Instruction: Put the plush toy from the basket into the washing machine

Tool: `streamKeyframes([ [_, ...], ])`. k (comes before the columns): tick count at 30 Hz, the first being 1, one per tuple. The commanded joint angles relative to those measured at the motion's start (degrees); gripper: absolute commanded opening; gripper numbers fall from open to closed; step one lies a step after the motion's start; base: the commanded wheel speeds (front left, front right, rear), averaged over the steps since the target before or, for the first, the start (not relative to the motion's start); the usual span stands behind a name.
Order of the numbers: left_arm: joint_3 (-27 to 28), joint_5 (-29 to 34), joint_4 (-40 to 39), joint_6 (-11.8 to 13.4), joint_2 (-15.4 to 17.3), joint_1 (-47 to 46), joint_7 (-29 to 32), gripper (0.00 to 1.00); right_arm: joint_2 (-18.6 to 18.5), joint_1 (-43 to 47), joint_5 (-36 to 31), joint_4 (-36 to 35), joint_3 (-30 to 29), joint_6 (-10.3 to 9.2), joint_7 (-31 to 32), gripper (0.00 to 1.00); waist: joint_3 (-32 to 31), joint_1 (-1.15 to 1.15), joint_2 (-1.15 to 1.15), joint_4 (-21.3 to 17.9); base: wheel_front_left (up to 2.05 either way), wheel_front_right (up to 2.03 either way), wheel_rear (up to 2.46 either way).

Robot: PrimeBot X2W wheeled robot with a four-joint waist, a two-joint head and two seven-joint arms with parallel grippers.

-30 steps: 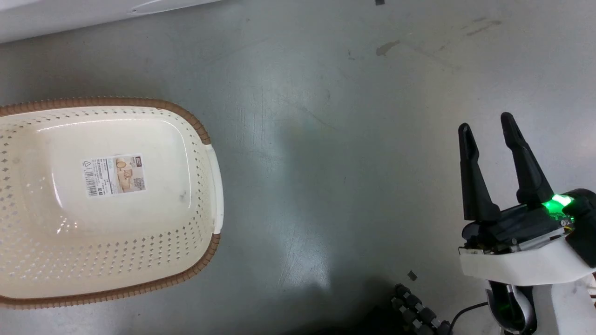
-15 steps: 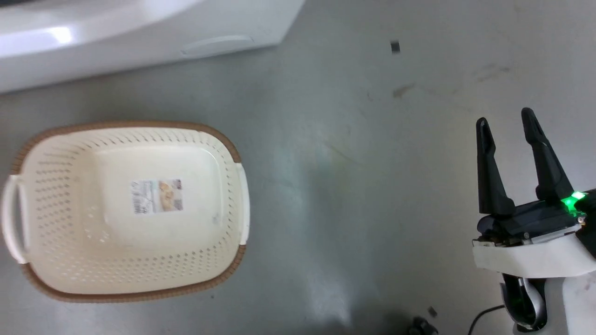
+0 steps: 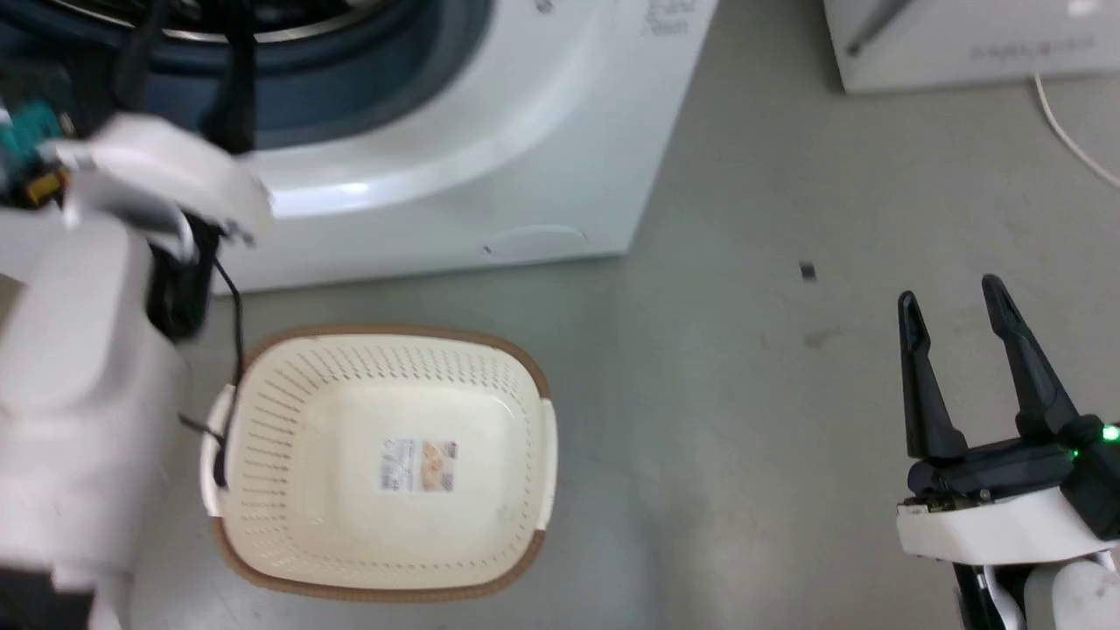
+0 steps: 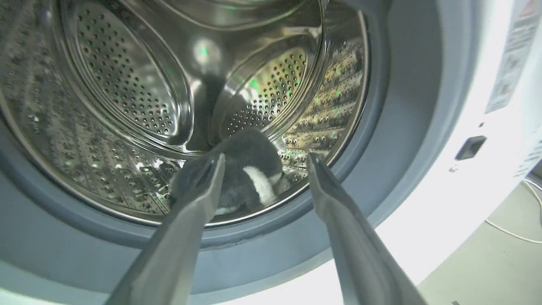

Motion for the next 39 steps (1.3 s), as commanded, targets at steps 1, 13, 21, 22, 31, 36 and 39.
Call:
streamKeyframes([
  [1,1.0,0.8,-2.6,0.7,-0.4,3.5,-0.3,1.00,0.0,0.9,-0.5,0.0,-0.2,-0.05,-0.3,1.00,-5.1,0.01,0.00,3.9,0.00,0.00,0.00],
  [13,12.5,6.0,-28.7,6.5,-7.3,35.2,-0.3,1.00,0.0,5.6,-1.3,1.0,0.3,-0.05,-0.3,1.00,-14.1,0.01,0.00,6.6,0.00,0.00,0.00],
  [21,14.0,9.4,-34.0,7.5,-11.9,47.4,-0.3,1.00,0.0,8.2,-1.0,1.9,1.0,-0.05,-0.3,1.00,-17.4,0.01,0.00,7.7,0.00,0.00,0.00],
  [22,14.2,9.9,-34.4,7.5,-12.4,48.5,-0.3,1.00,0.0,8.4,-1.0,2.0,1.1,-0.05,-0.3,1.00,-17.6,0.01,0.00,7.7,0.00,0.00,0.00],
  [31,16.2,14.1,-35.9,6.2,-16.5,54.4,-0.3,1.00,0.0,9.8,0.0,2.4,1.4,-0.05,-0.3,1.00,-18.7,0.01,0.00,8.3,0.00,0.00,0.00],
  [36,17.0,16.2,-34.8,4.8,-17.8,55.9,-0.3,1.00,0.0,10.3,0.3,2.6,1.5,-0.05,-0.3,1.00,-19.2,0.01,0.00,8.4,0.00,0.00,0.00],
  [39,17.5,17.3,-34.6,3.9,-18.4,56.1,-0.3,1.00,0.0,10.5,0.4,2.7,1.6,-0.05,-0.3,1.00,-19.5,0.01,0.00,8.6,0.00,0.00,0.00],
])
